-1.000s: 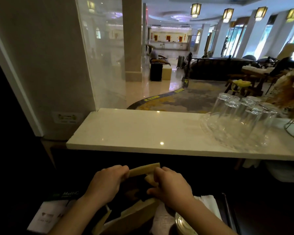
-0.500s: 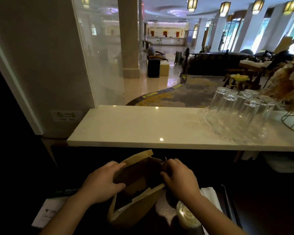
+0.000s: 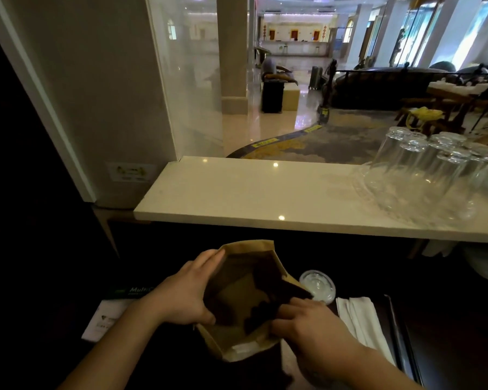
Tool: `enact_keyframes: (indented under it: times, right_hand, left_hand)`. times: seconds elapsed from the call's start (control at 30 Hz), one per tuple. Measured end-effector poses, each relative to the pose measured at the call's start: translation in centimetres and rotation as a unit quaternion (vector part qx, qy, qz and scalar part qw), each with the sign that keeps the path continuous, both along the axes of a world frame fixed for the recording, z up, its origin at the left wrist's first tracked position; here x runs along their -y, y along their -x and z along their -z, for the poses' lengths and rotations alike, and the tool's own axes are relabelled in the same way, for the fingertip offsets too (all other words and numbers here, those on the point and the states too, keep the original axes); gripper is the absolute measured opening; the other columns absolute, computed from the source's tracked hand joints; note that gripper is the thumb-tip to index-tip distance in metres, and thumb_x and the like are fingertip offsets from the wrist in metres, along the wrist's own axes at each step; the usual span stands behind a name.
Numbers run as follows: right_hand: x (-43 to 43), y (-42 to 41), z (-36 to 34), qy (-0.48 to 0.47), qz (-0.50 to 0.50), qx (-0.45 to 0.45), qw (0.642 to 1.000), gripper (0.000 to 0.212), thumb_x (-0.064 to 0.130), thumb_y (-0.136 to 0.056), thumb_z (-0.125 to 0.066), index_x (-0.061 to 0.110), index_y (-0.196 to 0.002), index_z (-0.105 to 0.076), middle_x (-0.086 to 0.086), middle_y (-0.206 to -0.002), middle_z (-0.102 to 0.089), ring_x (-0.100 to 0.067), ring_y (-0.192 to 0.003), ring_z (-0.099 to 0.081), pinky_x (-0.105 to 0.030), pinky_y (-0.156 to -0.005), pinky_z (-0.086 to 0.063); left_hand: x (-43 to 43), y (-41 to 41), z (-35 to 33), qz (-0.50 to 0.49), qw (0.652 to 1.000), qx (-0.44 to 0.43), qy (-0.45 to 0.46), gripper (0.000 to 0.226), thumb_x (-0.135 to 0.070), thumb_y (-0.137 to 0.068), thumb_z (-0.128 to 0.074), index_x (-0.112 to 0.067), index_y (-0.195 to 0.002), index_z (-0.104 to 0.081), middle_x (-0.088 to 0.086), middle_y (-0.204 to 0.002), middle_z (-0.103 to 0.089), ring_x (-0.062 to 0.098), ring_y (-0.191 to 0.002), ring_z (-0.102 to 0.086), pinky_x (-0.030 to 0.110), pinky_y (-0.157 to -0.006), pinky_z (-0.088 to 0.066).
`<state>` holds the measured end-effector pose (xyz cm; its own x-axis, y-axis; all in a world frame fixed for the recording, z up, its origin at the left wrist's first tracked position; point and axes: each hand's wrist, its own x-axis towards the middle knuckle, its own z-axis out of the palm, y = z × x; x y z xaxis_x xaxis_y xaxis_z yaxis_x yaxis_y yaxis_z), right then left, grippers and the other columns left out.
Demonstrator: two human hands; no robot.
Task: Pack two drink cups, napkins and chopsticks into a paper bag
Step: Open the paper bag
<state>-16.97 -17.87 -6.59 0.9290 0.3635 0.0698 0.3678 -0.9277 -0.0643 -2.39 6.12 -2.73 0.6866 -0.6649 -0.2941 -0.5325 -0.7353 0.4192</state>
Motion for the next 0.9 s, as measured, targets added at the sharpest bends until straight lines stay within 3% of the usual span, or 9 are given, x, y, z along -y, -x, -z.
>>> enact_keyframes:
  times: [0.1,0.17,0.27,0.43,0.53,0.6,0.67,0.77,0.9]
  right_hand:
    - [-0.5,0.8,0.6,-0.01,0.052,0.045,0.998,0.024,0.029,-0.074,-0.052,0.04,-0.092,-0.063,0.017,-0.077,-0.06,-0.008,-0.068,-0.056,-0.023,-0.056,-0.044]
    - [-1.1,0.9,0.8,-0.021,0.085,0.067,0.994,0.025,0.029,-0.072,-0.051,0.04,-0.09,-0.065,0.017,-0.074,-0.061,-0.009,-0.065,-0.057,-0.023,-0.053,-0.042]
    - [-2.0,0.8,1.3,-0.034,0.123,0.079,0.989,0.025,0.032,-0.069,-0.054,0.04,-0.09,-0.066,0.017,-0.073,-0.062,-0.01,-0.065,-0.058,-0.025,-0.053,-0.042]
    - [-3.7,0.7,1.2,-0.034,0.151,0.073,0.985,0.025,0.03,-0.072,-0.046,0.037,-0.085,-0.066,0.014,-0.072,-0.062,-0.014,-0.068,-0.059,-0.029,-0.059,-0.044]
    - [-3.9,0.7,1.4,-0.038,0.141,0.07,0.987,0.02,0.031,-0.078,-0.049,0.036,-0.087,-0.066,0.014,-0.077,-0.063,-0.014,-0.078,-0.06,-0.033,-0.084,-0.049]
    - [-3.6,0.8,1.7,-0.035,0.135,0.078,0.987,0.019,0.029,-0.079,-0.052,0.036,-0.089,-0.066,0.014,-0.082,-0.064,-0.014,-0.086,-0.061,-0.038,-0.101,-0.042]
    - [-3.3,1.0,1.8,-0.02,0.136,0.088,0.987,0.02,0.028,-0.079,-0.053,0.036,-0.091,-0.067,0.014,-0.085,-0.065,-0.013,-0.09,-0.061,-0.04,-0.105,-0.038]
    - [-2.8,1.2,1.4,-0.01,0.147,0.073,0.986,0.022,0.028,-0.079,-0.053,0.035,-0.093,-0.067,0.014,-0.085,-0.065,-0.014,-0.087,-0.061,-0.034,-0.096,-0.043]
    - [-2.9,1.6,1.0,-0.013,0.209,0.044,0.977,0.024,0.025,-0.073,-0.07,0.037,-0.094,-0.07,0.015,-0.078,-0.067,-0.014,-0.075,-0.062,-0.028,-0.062,-0.049]
  left_hand:
    - [-0.1,0.0,0.4,-0.017,0.998,-0.04,0.053,0.113,-0.031,-0.072,-0.081,-0.046,-0.149,0.001,-0.031,-0.154,0.008,0.01,-0.142,-0.012,0.036,-0.111,-0.034]
    - [-0.2,0.4,0.7,-0.056,0.991,-0.05,0.113,0.09,-0.029,-0.079,-0.076,-0.047,-0.148,-0.021,-0.029,-0.155,-0.003,0.01,-0.141,-0.022,0.033,-0.106,-0.04]
    - [-0.3,2.2,0.9,-0.132,0.979,0.038,0.148,0.056,-0.036,-0.086,-0.067,-0.047,-0.136,-0.045,-0.021,-0.153,-0.021,0.01,-0.132,-0.036,0.031,-0.1,-0.043]
    - [-0.2,4.0,2.0,-0.177,0.98,0.044,0.085,0.089,-0.05,-0.077,-0.064,-0.049,-0.148,-0.01,-0.011,-0.148,-0.023,0.019,-0.123,-0.041,0.037,-0.093,-0.047]
    - [-0.1,3.6,2.0,-0.15,0.982,-0.05,0.104,0.109,-0.039,-0.071,-0.071,-0.048,-0.148,0.005,-0.013,-0.151,-0.017,0.019,-0.126,-0.039,0.034,-0.092,-0.048]
    - [-0.2,3.3,1.9,-0.121,0.983,-0.083,0.11,0.115,-0.029,-0.071,-0.075,-0.047,-0.148,0.009,-0.018,-0.153,-0.01,0.017,-0.13,-0.037,0.029,-0.091,-0.05]
    - [-0.7,3.1,2.0,-0.1,0.984,-0.098,0.107,0.119,-0.025,-0.071,-0.078,-0.048,-0.146,0.011,-0.022,-0.154,-0.004,0.017,-0.134,-0.034,0.029,-0.093,-0.051]
    - [-1.6,2.9,1.7,-0.079,0.989,-0.087,0.092,0.12,-0.023,-0.071,-0.078,-0.045,-0.147,0.012,-0.023,-0.154,0.001,0.016,-0.137,-0.028,0.029,-0.096,-0.05]
    - [-2.3,3.9,0.8,-0.027,0.996,0.087,0.004,0.109,-0.022,-0.077,-0.069,-0.037,-0.15,0.011,-0.018,-0.157,0.007,0.014,-0.143,-0.011,0.033,-0.107,-0.036]
